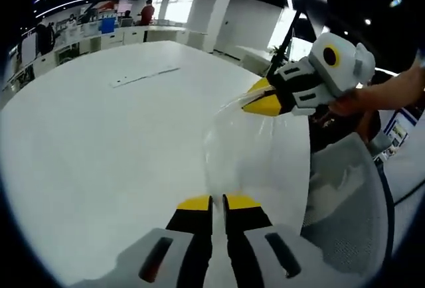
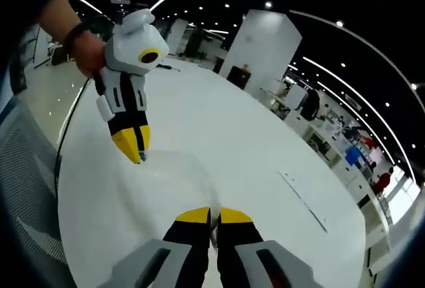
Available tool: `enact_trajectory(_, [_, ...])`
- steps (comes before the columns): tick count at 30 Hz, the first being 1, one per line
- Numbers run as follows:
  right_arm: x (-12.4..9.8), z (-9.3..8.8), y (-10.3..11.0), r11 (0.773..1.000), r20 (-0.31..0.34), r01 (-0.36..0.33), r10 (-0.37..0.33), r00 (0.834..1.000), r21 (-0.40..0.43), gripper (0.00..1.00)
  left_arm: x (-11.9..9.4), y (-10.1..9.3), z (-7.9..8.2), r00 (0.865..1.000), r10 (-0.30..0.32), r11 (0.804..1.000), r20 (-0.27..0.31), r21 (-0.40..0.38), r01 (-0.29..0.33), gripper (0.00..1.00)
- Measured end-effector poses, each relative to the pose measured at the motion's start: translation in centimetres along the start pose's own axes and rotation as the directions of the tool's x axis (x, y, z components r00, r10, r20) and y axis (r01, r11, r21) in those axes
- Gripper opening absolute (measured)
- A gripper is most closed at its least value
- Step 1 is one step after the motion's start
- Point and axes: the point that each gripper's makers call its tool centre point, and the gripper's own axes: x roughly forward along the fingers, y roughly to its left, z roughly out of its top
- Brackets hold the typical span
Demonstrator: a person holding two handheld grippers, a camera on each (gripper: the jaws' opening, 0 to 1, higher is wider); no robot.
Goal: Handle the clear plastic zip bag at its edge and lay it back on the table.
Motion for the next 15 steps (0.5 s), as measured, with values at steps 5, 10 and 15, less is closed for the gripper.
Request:
enact_trajectory(5, [0.1,-0.2,0.2,1.000,-0.003,-0.001,0.001,1.000,0.013,0.00,-0.2,-0.8,0.0,1.000,-0.026,0.999,0.000,-0.026,0.026,0.01])
enact_trajectory(10, [0.3,-0.9,0.1,0.999,-0.012,-0.002,0.003,1.000,0.050,0.00,-0.9,-0.7,0.3,1.000,-0.010,0.999,0.024,-0.033,0.011,0.00])
enact_trajectory(15, [0.6,-1.6,0.5,0.995,-0.025,-0.039,0.041,0.999,0.094,0.15,-1.4,0.1,1.1,0.997,0.067,0.997,0.044,0.035,-0.069,0.00])
